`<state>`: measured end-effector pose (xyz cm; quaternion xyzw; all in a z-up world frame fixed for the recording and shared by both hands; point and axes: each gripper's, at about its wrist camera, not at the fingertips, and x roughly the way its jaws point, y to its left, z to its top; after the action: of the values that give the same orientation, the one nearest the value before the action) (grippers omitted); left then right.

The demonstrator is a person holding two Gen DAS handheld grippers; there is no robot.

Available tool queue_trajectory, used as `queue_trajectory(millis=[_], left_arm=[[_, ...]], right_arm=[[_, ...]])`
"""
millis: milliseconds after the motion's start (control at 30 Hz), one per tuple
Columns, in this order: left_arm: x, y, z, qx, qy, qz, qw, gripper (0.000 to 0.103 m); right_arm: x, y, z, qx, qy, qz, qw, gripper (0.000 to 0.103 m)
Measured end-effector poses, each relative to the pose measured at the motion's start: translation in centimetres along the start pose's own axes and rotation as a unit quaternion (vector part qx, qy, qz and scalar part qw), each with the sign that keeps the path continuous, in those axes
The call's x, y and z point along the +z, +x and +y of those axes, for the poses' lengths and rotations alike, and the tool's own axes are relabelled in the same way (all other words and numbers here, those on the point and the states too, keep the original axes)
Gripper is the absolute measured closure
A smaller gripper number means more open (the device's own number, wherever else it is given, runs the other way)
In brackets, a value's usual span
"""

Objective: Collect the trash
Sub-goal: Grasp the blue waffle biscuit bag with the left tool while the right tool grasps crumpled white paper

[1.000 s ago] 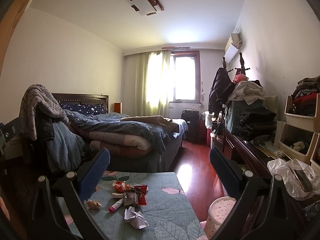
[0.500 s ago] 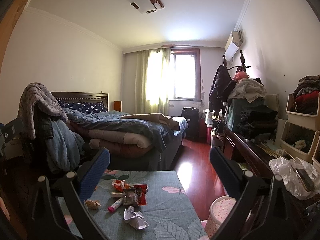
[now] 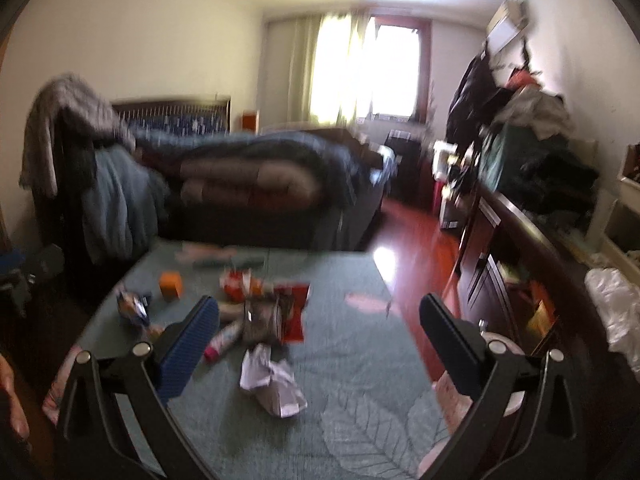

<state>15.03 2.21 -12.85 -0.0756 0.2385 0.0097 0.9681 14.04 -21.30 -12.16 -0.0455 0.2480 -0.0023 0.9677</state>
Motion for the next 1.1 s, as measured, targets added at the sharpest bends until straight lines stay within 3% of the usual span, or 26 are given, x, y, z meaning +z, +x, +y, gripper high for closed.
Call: queue_trajectory(millis=[100,233,433,500,700,767,900,967,1100], left_arm=[[-1.6,5.1,1.2,0.011,-0.015,0.050,0.9986,0.004],[-3.0,9.7,3.1,0.029,-0.042,0.087,0.9949,0.004],[-3.2,15.2,5.8,0.069,-0.080,0.108,0.9884,0.004],[-3.3,17.7,6.3,0.091,-0.080,0.134,0.9836,0.004],[-4.5,21.2,7.0,0.106,-0.085,0.169,0.9761,0.006],[-5.0,21.4,7.5,0.089,-0.103,0.171,0.9757,0.024],[-5.6,21.5,7.6,0.075,-0.111,0.176,0.9753,0.047],[-5.7,21.5,7.5,0.062,-0.111,0.178,0.9757,0.083],[-5.9,21.3,7.4,0.015,-0.128,0.173,0.9764,0.095]], right_arm=[[-1.3,3.7,0.5,0.009,0.000,0.036,0.999,0.003],[-2.8,7.6,1.1,0.021,-0.003,0.070,0.997,0.003],[-4.0,11.2,1.9,0.031,-0.005,0.095,0.995,0.003],[-4.2,12.1,2.0,0.033,-0.003,0.101,0.994,0.003],[-4.7,14.2,1.7,0.038,0.008,0.117,0.992,0.003],[-4.8,14.7,1.4,0.041,0.013,0.119,0.992,0.003],[-5.2,15.5,1.3,0.060,0.018,0.139,0.988,0.003],[-5.7,15.8,1.4,0.079,0.021,0.151,0.985,0.003],[-6.7,16.8,2.3,0.096,0.015,0.173,0.980,0.003]])
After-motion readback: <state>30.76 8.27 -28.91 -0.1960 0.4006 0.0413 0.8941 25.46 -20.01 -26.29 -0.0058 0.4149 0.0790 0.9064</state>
